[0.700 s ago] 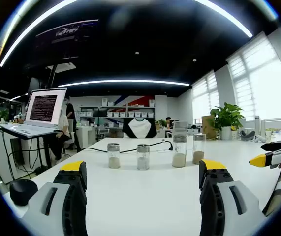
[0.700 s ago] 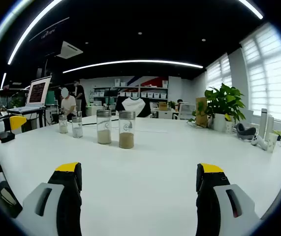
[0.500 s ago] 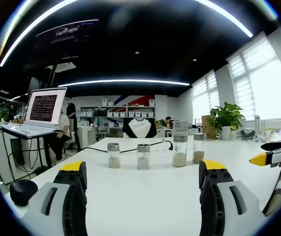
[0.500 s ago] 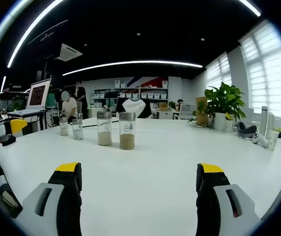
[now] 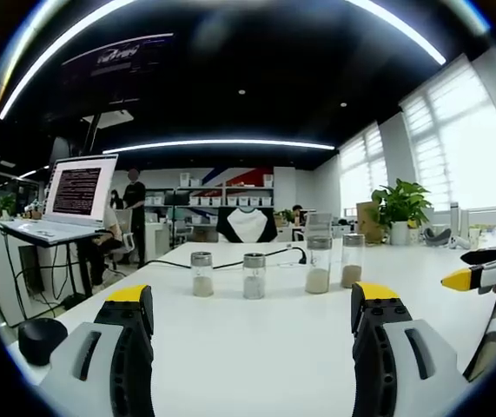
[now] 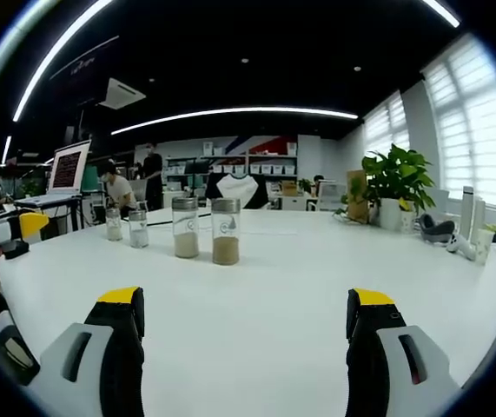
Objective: Rotate the seasoning bottle until the label or dispensing opening points toward the visible target arrow and the bottle remains upright within the marked orientation range
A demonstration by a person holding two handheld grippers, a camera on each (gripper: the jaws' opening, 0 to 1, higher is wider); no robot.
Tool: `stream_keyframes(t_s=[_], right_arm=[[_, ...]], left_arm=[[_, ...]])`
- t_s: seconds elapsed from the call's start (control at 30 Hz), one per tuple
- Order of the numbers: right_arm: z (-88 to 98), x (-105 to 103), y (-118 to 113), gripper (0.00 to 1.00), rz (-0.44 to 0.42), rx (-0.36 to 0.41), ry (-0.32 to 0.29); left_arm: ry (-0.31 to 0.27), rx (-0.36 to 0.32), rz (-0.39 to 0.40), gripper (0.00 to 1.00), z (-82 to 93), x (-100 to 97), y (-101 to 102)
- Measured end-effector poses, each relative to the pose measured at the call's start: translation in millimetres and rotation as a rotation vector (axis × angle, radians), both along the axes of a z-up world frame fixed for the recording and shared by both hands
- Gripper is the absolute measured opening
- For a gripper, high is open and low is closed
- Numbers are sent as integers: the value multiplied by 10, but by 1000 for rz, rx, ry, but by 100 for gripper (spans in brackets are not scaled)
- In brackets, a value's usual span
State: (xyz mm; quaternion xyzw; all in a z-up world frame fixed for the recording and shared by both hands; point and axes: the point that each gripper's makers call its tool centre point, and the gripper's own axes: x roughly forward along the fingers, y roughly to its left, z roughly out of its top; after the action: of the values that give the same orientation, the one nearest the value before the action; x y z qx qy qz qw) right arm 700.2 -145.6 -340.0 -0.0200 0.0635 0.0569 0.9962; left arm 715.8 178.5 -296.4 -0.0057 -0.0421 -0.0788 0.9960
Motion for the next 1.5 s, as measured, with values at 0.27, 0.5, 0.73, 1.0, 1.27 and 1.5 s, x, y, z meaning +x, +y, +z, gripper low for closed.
stream_keyframes(t_s=[0.27, 0.5, 0.73, 1.0, 1.27, 1.5], right_arm=[[-16, 7, 39, 99, 14, -13, 5], [-28, 11, 84, 99, 26, -11, 12], [-17, 32, 169, 98, 58, 20, 15], [91, 79, 343, 97, 108, 32, -3], [227, 169, 551, 94, 150, 26, -32], [413, 377, 720, 94, 198, 21, -64]], left_arm=[[-3, 8, 11, 100, -10, 6, 10], [2, 9, 13, 100, -24, 11, 20], [7, 5, 14, 100, -48, 23, 31], [15, -16, 10, 100, -80, 34, 50], [15, -28, 4, 100, -87, 48, 56], [26, -30, -2, 100, -112, 58, 42]])
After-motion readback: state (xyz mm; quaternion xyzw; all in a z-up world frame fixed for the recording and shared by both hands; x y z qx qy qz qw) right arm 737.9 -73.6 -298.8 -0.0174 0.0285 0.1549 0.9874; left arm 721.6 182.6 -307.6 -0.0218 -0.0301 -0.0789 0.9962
